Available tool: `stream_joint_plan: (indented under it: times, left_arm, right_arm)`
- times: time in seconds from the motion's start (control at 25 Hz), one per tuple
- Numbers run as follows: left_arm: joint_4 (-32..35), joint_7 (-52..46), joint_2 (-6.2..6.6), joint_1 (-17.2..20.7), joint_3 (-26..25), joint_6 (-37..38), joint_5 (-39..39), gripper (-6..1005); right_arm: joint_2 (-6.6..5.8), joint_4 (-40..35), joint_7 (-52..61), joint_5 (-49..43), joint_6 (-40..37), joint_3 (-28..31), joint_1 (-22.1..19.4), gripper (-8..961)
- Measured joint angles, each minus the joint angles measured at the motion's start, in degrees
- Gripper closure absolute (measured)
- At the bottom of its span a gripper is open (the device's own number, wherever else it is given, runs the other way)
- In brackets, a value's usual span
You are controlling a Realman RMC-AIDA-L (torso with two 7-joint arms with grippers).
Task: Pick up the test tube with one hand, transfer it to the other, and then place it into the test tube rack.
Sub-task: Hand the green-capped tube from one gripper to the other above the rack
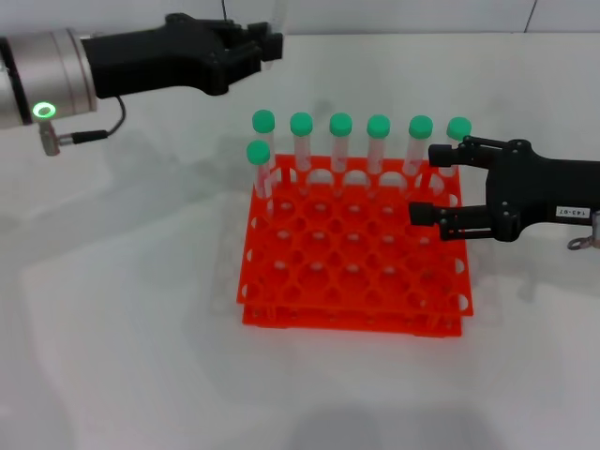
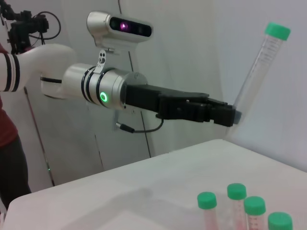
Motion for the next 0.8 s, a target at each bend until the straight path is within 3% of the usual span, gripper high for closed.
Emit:
stream_joint_plan:
  times: [0.48,0.8]
  left_arm:
    - [-3.89,1.57,0.16,-4.40,8.24,0.69,0.18,818]
    - [-4.41,1.47,0.12,-4.84,12.28,0.54,0.27,817]
  right_arm:
    - [-0.12,-0.28,0.00,0.00,-2.72,2.92,0.00,83]
    - [-0.13,-0.89,0.06,-0.02,-2.54,3.65,-0.17,84]
